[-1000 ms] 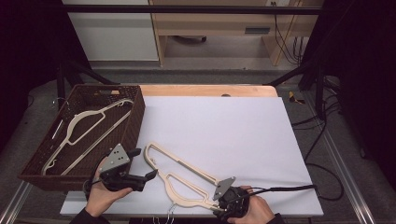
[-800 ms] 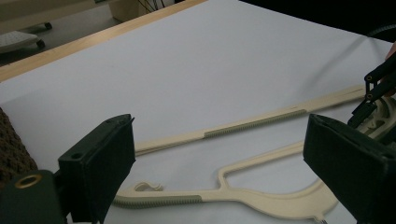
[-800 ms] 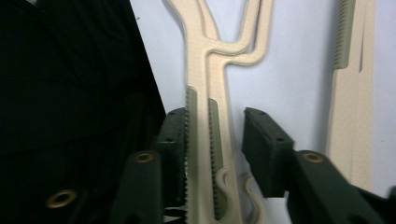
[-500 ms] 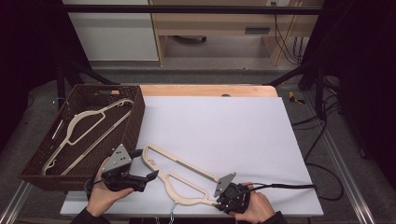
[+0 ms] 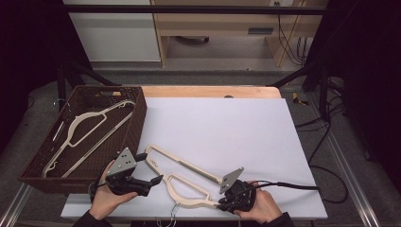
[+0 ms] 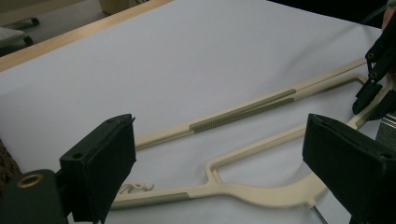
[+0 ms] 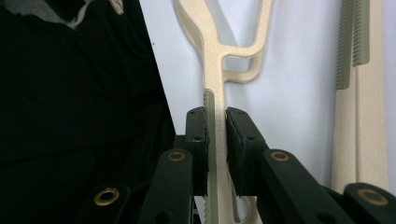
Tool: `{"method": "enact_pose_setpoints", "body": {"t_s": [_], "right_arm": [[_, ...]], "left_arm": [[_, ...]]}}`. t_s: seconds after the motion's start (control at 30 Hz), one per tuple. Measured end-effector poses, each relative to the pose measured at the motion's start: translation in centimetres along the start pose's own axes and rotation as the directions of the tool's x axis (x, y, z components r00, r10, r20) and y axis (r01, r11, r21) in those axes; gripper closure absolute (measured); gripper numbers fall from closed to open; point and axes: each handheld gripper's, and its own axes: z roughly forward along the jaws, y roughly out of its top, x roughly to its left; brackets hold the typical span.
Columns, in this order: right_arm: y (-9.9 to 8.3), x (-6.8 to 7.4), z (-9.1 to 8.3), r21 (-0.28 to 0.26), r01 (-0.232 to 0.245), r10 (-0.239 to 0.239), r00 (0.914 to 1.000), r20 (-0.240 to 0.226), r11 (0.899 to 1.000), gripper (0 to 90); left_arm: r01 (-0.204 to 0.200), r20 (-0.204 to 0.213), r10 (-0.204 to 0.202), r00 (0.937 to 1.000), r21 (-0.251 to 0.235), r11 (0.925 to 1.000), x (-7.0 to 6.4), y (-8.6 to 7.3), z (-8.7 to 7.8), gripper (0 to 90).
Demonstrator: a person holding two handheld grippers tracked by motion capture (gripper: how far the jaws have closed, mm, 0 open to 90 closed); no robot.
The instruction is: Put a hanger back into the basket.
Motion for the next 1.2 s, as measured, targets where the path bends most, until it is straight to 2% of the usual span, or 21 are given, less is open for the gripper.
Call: {"method": "enact_pose_setpoints", "body": {"t_s": [0.07, 0.2, 0.37, 0.5, 0.57, 0.6, 0.63, 0.7, 0.73, 0.83, 1.0, 1.07, 1.2], "right_arm": [[0.1, -0.2, -0.3, -0.001, -0.009, 0.009, 0.9999, -0.014, 1.0, 79.4], [0.5, -0.7, -0.9, -0.041, -0.032, 0.031, 0.9991, -0.03, 0.999, 79.4], [0.6, -0.9, -1.5, -0.063, -0.052, 0.05, 0.9979, -0.04, 0.997, 79.4], [0.7, -1.0, -1.9, -0.075, -0.048, 0.045, 0.9977, -0.05, 0.996, 79.4], [0.7, -0.9, -2.0, -0.081, -0.064, 0.06, 0.9969, -0.049, 0.995, 79.4], [0.7, -0.9, -2.1, -0.081, -0.066, 0.063, 0.9968, -0.05, 0.994, 79.4], [0.7, -1.0, -2.1, -0.079, -0.062, 0.058, 0.997, -0.051, 0.995, 79.4], [0.7, -1.0, -2.1, -0.084, -0.063, 0.059, 0.9971, -0.047, 0.994, 79.4], [0.7, -0.9, -2.2, -0.077, -0.068, 0.064, 0.9967, -0.049, 0.995, 79.4], [0.7, -1.0, -2.2, -0.083, -0.062, 0.058, 0.9973, -0.045, 0.995, 79.4], [0.7, -0.9, -2.3, -0.087, -0.066, 0.062, 0.9971, -0.043, 0.994, 79.4], [0.7, -1.0, -2.4, -0.083, -0.051, 0.047, 0.9976, -0.05, 0.995, 79.4], [0.7, -1.0, -2.4, -0.09, -0.06, 0.056, 0.9974, -0.047, 0.994, 79.4]], "left_arm": [[-0.008, 0.012, 0.008, 0.9999, 0.007, 0.9999, -0.2, 0.0, 0.2, 9.1], [-0.03, 0.041, 0.029, 0.9987, 0.02, 0.9994, -0.8, -0.1, 0.8, 9.2], [-0.076, 0.089, 0.071, 0.9935, 0.045, 0.9961, -2.2, 0.0, 1.9, 10.5], [-0.133, 0.139, 0.119, 0.9831, 0.091, 0.987, -3.6, -0.1, 3.4, 12.3], [-0.169, 0.162, 0.149, 0.9754, 0.114, 0.979, -4.4, 0.0, 4.2, 13.3], [-0.198, 0.184, 0.172, 0.9676, 0.132, 0.9713, -4.9, 0.0, 4.8, 13.8], [-0.211, 0.195, 0.181, 0.9638, 0.14, 0.9674, -5.1, 0.1, 5.1, 15.1], [-0.259, 0.218, 0.221, 0.9507, 0.165, 0.9516, -5.6, 0.1, 5.8, 17.4], [-0.271, 0.226, 0.23, 0.9466, 0.172, 0.9471, -5.9, 0.0, 6.2, 18.7], [-0.317, 0.259, 0.262, 0.9296, 0.201, 0.9268, -6.5, -0.1, 7.1, 24.3], [-0.387, 0.299, 0.311, 0.9024, 0.246, 0.8887, -7.2, -0.5, 8.2, 35.1], [-0.401, 0.3, 0.321, 0.8984, 0.263, 0.8774, -7.4, -0.6, 8.5, 39.2], [-0.429, 0.299, 0.346, 0.8894, 0.284, 0.8575, -7.5, -0.7, 8.7, 50.1]]}}
